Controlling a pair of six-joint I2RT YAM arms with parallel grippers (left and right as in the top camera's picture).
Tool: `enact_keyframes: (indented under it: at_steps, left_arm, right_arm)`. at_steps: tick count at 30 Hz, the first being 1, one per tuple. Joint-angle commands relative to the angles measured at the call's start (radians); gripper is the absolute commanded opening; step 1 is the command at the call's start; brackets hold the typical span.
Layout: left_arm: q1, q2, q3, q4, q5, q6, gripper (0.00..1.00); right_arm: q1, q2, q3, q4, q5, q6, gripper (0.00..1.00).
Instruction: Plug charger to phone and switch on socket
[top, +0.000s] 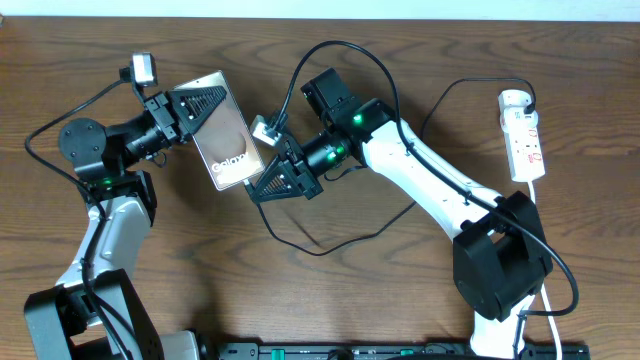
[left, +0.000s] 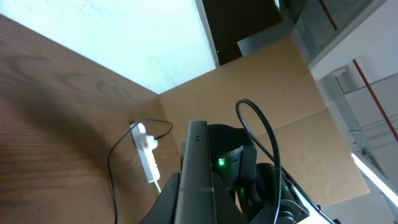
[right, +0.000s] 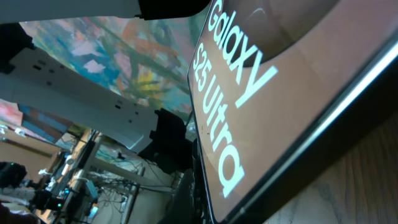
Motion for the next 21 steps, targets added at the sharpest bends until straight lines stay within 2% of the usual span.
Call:
enact_keyframes:
  at_steps: [1, 21]
  left_arm:
    - [-0.009, -0.011, 0.006, 0.02, 0.022, -0.01, 0.07]
    - [-0.009, -0.011, 0.006, 0.034, -0.008, -0.021, 0.07]
  right_arm:
    - [-0.006, 0.002, 0.003, 0.02, -0.04, 0.047, 0.01]
    - [-0.006, 0.002, 0.003, 0.056, -0.032, 0.132, 0.01]
